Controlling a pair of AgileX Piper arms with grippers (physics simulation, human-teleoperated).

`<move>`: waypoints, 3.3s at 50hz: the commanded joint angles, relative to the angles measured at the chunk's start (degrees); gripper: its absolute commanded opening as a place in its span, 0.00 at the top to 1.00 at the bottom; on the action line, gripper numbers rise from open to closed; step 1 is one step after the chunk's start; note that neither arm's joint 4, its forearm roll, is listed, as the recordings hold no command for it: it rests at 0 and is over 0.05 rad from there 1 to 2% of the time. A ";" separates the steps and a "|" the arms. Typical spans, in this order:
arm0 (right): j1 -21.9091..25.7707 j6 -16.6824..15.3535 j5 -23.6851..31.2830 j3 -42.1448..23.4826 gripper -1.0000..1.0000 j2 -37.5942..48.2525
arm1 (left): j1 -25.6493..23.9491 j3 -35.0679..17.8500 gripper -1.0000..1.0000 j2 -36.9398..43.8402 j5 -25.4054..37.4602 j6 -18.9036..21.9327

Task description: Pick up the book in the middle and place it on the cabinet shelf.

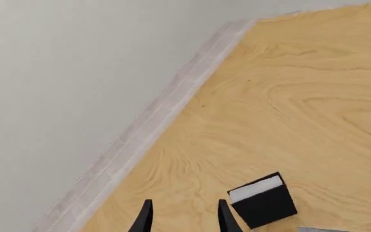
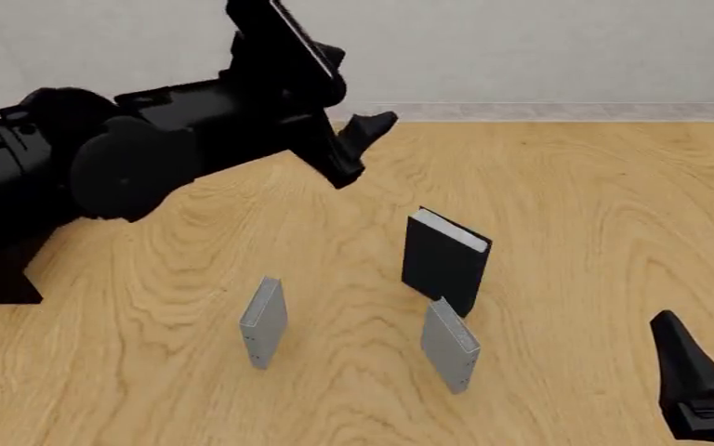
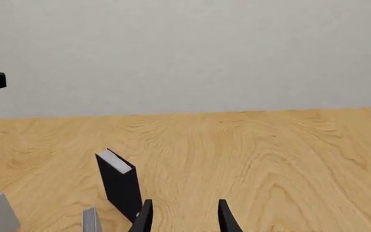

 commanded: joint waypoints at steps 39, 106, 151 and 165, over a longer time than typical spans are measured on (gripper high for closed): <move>1.11 0.61 -0.09 0.19 0.00 0.62 | -5.71 -44.02 0.00 21.79 51.56 27.81; 1.32 1.77 -1.14 0.93 0.00 1.36 | -6.02 -26.29 0.00 28.99 36.89 44.47; 1.86 2.95 -2.06 1.58 0.00 2.54 | -2.96 -32.67 0.00 37.18 35.25 48.90; 1.94 2.88 -2.17 1.94 0.00 3.08 | -3.38 -38.30 0.00 40.01 37.83 46.31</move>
